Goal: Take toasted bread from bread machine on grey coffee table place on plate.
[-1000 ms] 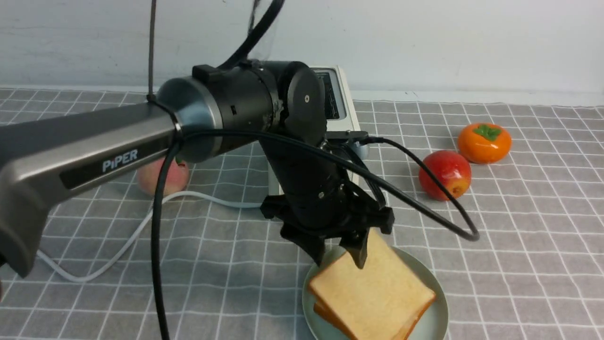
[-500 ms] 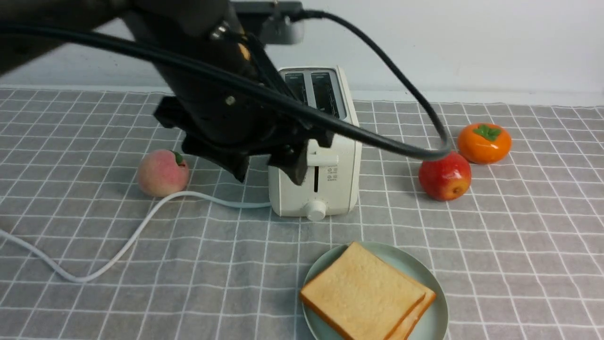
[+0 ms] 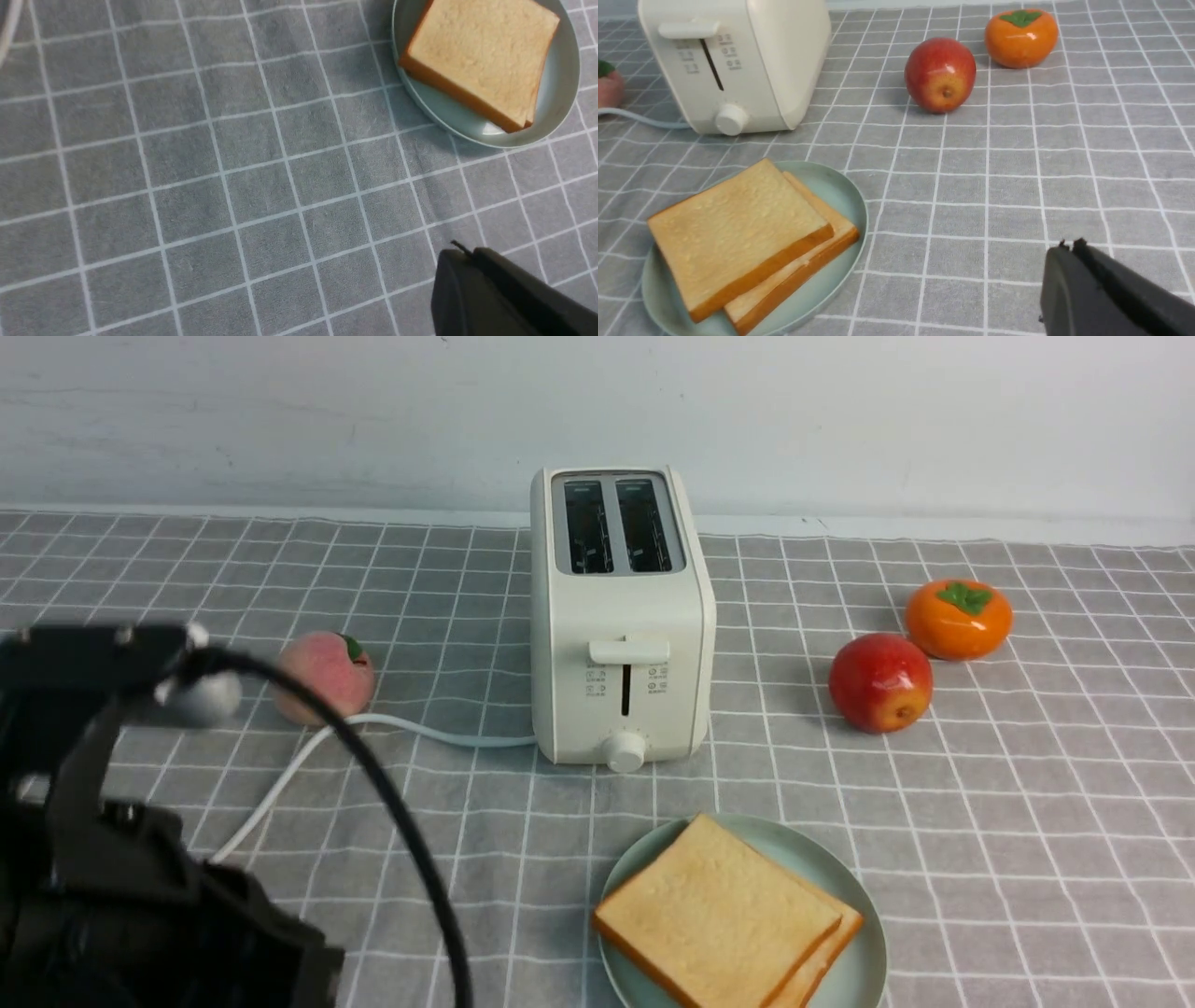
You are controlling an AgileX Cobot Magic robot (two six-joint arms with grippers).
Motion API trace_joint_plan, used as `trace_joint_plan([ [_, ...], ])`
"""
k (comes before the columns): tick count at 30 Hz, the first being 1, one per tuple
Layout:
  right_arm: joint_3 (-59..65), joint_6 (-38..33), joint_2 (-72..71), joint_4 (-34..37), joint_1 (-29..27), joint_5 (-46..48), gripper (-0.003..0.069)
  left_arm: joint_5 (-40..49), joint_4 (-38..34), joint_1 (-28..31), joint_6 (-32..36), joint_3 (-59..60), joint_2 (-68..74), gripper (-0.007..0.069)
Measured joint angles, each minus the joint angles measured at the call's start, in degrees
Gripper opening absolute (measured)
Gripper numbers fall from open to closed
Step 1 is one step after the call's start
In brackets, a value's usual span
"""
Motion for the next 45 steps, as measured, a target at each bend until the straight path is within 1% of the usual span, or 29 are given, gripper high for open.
trace_joint_plan([
  [1, 1.28, 0.02, -0.26, -0.05, 0.00, -2.61, -0.0018, -3.04, -0.22, 0.00, -0.30, 2.79, -0.84, -0.0014],
  [2, 1.28, 0.02, -0.27, -0.05, 0.00, -2.61, -0.0018, -3.64, -0.23, 0.00, -0.39, 2.79, -0.96, -0.0014],
  [3, 2.72, 0.07, -0.39, -0.05, 0.00, -7.56, -0.0017, -8.96, -0.23, 0.00, -0.66, 6.91, -1.64, -0.0014],
  [4, 2.80, 0.07, -0.39, -0.05, 0.00, -8.01, -0.0017, -9.50, -0.23, 0.00, -0.66, 6.91, -1.65, -0.0014],
  [5, 3.16, 0.20, -0.39, -0.05, 0.00, -11.17, -0.0017, -13.39, -0.11, 0.00, -0.88, 8.74, -1.80, -0.0014],
  [6, 3.17, 0.20, -0.39, -0.05, 0.00, -12.54, -0.0016, -15.36, -0.06, 0.00, -0.90, 9.34, -1.74, -0.0014],
  [7, 3.17, 0.20, -0.39, -0.05, 0.00, -12.75, -0.0015, -15.70, 0.00, 0.00, -0.90, 9.48, -1.67, -0.0014],
  [9, 3.17, 0.20, -0.45, -0.05, 0.00, -14.39, -0.0015, -19.72, -0.01, 0.00, -1.02, 9.69, -1.08, -0.0014],
  [12, 3.17, 0.20, -0.45, -0.10, 0.00, -14.61, -0.0014, -22.88, -0.01, 0.00, -1.04, 9.69, -0.64, -0.0014],
  [17, 3.17, 0.20, -0.45, -0.10, 0.00, -14.65, -0.0008, -24.30, -0.01, 0.00, -1.09, 9.69, -0.57, -0.0014],
  [45, 3.17, 0.20, -0.45, -0.22, 0.00, -14.65, 0.0015, -24.30, -0.01, 0.00, -1.09, 9.69, -0.57, -0.0013],
])
